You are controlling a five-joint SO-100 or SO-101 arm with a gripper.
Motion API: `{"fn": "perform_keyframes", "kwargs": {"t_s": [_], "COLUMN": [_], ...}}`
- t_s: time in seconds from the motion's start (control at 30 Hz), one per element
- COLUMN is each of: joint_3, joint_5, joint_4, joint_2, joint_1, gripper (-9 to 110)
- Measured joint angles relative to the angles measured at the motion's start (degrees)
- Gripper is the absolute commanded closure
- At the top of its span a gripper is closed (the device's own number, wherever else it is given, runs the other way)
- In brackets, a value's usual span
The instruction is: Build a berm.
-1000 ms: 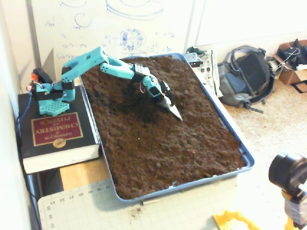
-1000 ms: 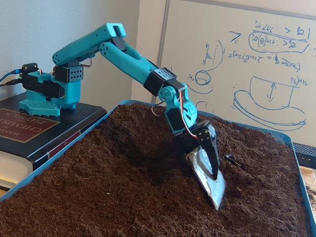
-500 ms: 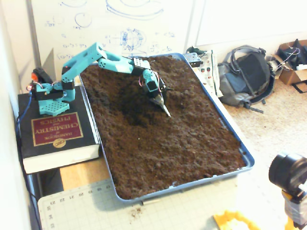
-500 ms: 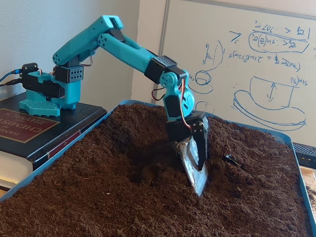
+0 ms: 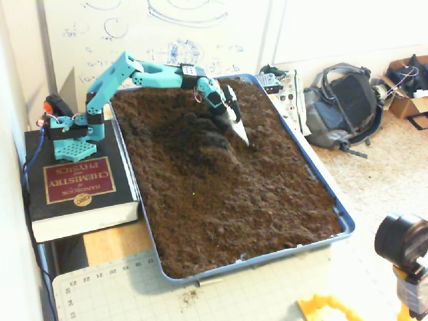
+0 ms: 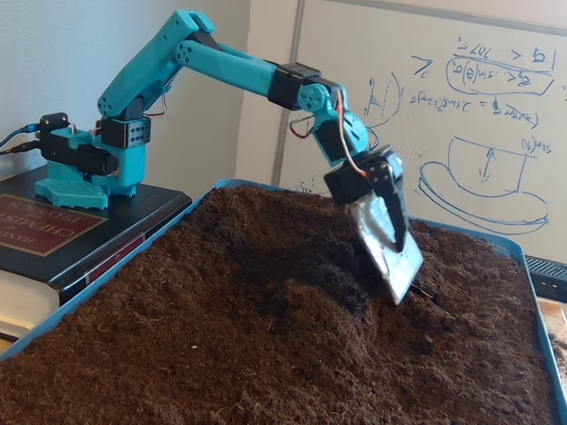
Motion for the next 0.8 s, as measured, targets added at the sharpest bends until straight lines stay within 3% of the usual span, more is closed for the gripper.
{"fn": "perform_keyframes", "kwargs": {"t_s": [0.47,0.8], "joint_3": [1.05,1.05], "joint_5": [6.15,6.15], "joint_4": [-13.45,-27.51], "joint_2": [0.00,-10.11], "joint_1": [-3.78,-6.24], "gripper": [101,101]}}
